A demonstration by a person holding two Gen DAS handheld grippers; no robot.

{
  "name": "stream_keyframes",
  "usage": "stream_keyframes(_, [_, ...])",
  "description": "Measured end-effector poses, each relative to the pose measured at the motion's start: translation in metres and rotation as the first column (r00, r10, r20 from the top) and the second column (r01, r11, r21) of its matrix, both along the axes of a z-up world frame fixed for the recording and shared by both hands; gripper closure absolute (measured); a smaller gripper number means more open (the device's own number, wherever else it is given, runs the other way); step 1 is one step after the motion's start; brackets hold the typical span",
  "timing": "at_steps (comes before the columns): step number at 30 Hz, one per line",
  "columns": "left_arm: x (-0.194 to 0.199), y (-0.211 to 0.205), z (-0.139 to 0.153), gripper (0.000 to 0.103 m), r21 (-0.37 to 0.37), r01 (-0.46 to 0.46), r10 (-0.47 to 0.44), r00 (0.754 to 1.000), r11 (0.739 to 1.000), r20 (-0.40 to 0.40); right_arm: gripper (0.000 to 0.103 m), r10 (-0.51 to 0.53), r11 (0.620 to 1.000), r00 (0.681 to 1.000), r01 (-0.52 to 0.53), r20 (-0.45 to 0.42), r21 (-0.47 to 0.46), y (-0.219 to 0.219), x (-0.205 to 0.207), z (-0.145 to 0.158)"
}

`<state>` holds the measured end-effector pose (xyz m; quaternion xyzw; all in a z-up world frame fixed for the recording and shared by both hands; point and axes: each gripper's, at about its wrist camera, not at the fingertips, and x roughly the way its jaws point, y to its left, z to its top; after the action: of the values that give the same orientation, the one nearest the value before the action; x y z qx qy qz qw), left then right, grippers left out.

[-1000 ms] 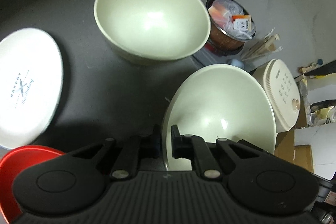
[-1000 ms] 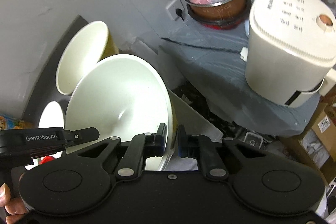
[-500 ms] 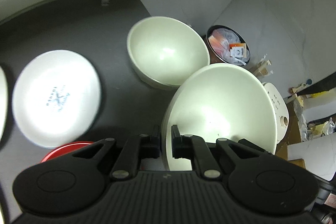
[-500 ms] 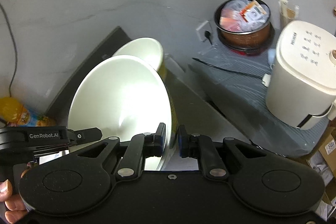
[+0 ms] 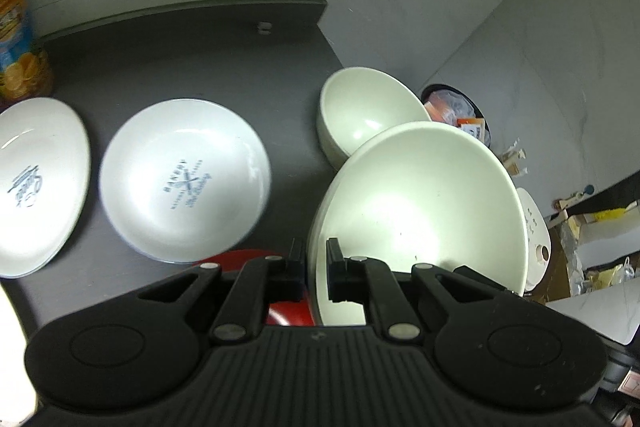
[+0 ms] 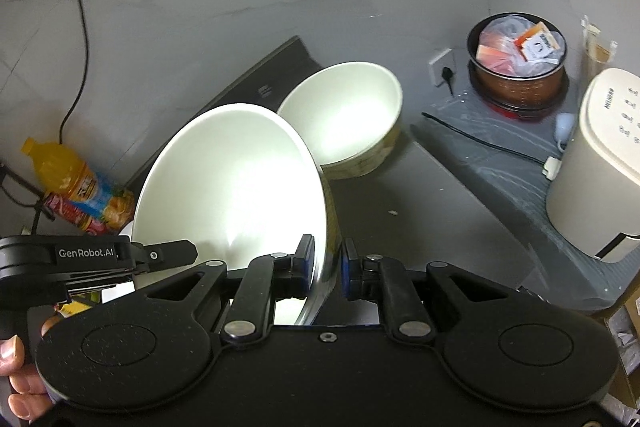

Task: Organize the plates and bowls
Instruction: 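Lift the cream bowl with both grippers and carry it over the red bowl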

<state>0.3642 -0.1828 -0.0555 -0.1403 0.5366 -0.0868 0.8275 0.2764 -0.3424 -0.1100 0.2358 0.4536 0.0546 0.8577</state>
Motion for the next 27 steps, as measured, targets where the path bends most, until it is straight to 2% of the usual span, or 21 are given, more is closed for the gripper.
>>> stream_keyframes(14, [-0.03,0.05,-0.013,0.094,-0.004,-0.063,0.063,0.997,0.998,-0.054,0.088,0.099,0.995,0.995,-0.1,-0.022,-0.03,0.043,-0.014,-0.001])
stream_keyframes(27, [-0.042,0.068,-0.041,0.094,-0.01,-0.068,0.066,0.987,0.998,-0.147,0.085,0.144,0.987,0.983,-0.151,-0.109,-0.055,0.065,-0.023,-0.019])
